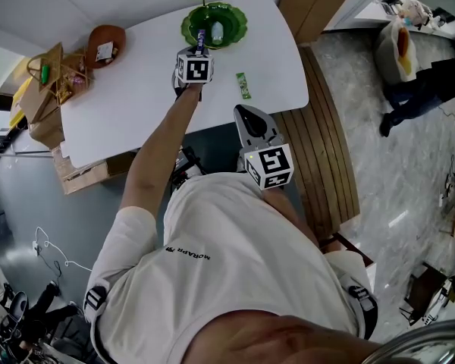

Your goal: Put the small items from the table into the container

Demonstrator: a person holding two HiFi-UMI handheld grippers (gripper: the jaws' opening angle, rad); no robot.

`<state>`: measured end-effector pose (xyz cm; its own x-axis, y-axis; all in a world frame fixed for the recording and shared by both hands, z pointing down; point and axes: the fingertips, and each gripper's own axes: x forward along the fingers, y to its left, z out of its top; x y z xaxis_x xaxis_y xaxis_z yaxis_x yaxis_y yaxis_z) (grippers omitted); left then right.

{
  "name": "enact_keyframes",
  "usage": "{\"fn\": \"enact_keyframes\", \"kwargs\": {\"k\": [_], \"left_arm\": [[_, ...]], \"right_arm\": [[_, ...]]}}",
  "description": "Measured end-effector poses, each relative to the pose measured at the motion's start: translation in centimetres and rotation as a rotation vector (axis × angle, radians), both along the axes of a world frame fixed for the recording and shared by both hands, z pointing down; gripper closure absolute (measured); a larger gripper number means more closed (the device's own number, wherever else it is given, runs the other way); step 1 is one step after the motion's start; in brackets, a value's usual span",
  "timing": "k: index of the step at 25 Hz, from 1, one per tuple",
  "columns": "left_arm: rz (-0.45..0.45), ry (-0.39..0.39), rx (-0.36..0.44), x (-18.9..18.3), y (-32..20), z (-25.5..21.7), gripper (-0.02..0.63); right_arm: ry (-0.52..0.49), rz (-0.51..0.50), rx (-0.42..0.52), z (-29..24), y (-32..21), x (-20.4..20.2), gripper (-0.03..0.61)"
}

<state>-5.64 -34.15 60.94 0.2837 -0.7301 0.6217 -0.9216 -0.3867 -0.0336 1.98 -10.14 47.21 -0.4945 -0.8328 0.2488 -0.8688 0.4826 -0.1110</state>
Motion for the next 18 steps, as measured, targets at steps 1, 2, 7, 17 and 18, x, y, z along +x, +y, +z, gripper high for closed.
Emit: {"fn": "enact_keyframes", "kwargs": {"k": [1, 2, 7, 17, 18], "left_arm": [[0.003, -0.004, -0.003, 0.0, -0.1, 0.1, 0.525], [0.006, -0.009, -0.006, 0.0, -0.2, 0.2, 0.525], [0.01, -0.021, -0.018, 0.1, -1.0, 0.7, 0.525], [0.052, -0.022, 0.023, 1.0, -1.3, -0.6, 0.525], [0.058, -0.026, 0.028, 1.1, -1.1, -0.7, 0.524]], "right_arm": [[-0.001, 0.001, 0.0, 0.0, 0.0, 0.0, 0.574], [-0.001, 0.003, 0.0, 0.1, 0.1, 0.1, 0.574], [-0.003, 0.012, -0.002, 0.2, -0.1, 0.4, 0.574], [-0.009, 0.019, -0.011, 0.2, -0.2, 0.9, 0.574], [-0.01, 0.018, -0.014, 0.2, -0.2, 0.9, 0.573]]}}
